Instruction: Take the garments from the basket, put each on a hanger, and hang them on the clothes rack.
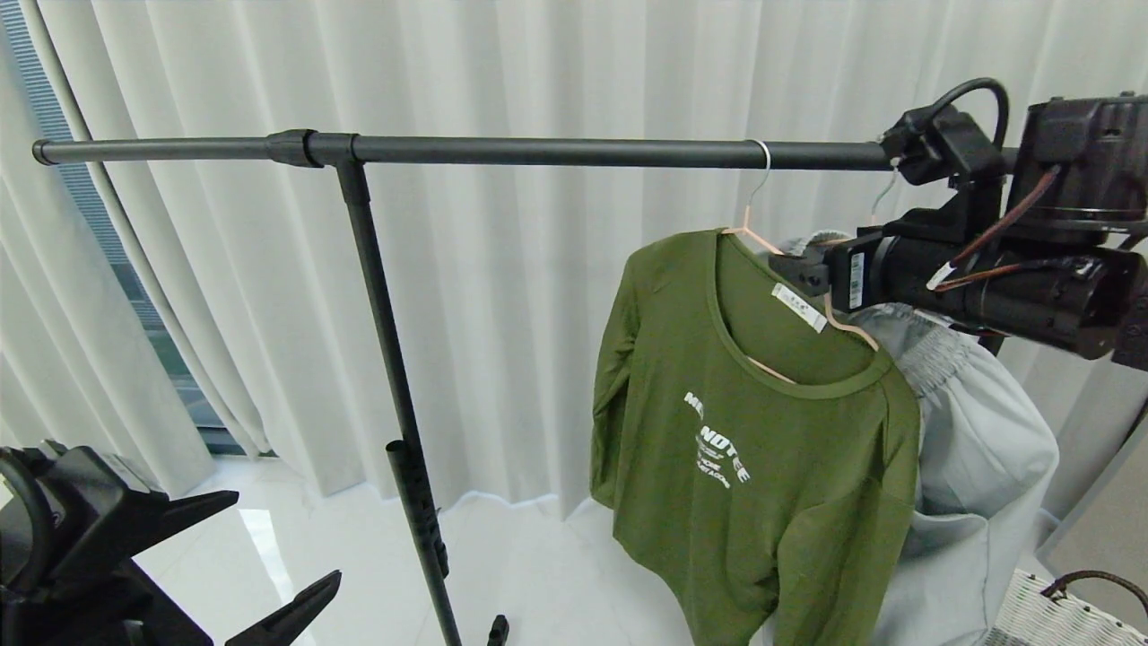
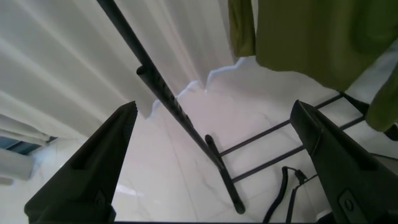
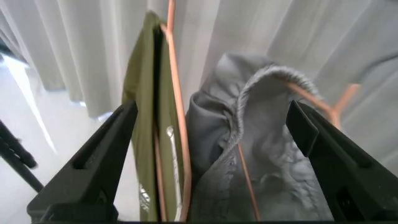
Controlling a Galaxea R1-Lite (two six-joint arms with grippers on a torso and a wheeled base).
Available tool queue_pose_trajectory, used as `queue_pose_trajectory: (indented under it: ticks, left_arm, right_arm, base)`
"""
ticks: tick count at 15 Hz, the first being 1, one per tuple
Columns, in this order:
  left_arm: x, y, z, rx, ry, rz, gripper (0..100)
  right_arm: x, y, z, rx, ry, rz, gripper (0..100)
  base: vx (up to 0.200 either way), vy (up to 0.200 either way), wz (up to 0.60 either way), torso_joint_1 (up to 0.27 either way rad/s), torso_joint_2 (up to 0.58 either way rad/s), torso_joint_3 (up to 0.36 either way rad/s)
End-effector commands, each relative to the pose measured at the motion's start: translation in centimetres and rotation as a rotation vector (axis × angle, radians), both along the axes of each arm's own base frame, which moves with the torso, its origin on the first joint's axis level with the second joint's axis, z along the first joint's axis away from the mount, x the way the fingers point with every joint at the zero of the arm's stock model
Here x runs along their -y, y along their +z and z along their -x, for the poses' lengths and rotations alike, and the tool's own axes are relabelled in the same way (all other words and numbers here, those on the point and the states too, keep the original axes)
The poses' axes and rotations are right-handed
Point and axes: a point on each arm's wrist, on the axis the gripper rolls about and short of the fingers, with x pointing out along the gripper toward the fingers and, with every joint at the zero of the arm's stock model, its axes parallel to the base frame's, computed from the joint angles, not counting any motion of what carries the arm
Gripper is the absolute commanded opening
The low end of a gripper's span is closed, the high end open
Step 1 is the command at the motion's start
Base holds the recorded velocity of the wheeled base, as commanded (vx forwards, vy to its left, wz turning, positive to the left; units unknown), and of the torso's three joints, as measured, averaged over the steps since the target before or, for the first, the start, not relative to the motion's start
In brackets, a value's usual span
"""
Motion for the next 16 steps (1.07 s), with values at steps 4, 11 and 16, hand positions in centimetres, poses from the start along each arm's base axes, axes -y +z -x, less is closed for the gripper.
queue_pose_trajectory:
  ticks: [4,11,16]
  left_arm:
    - [-1.0,0.1,-0.2,0.007,0.096,0.001,100]
    - [-3.0,0.9,1.1,0.103,0.354,-0.014,100]
    - [-3.3,1.0,2.4,0.163,0.425,-0.025,100]
  right_arm:
    - [4.2,2.2,7.4,0.09,0.015,-0.062,100]
    - [8.1,0.0,10.9,0.083,-0.081,-0.041,100]
    - [9.7,-1.1,10.5,0.077,-0.169,0.044,100]
  base:
    - [0.0,0.0,0.0,0.0,0.0,0.0]
    - [-0.029,0.0,0.0,0.0,0.0,0.001]
    - [-0.2,0.0,0.0,0.001,0.0,0.0]
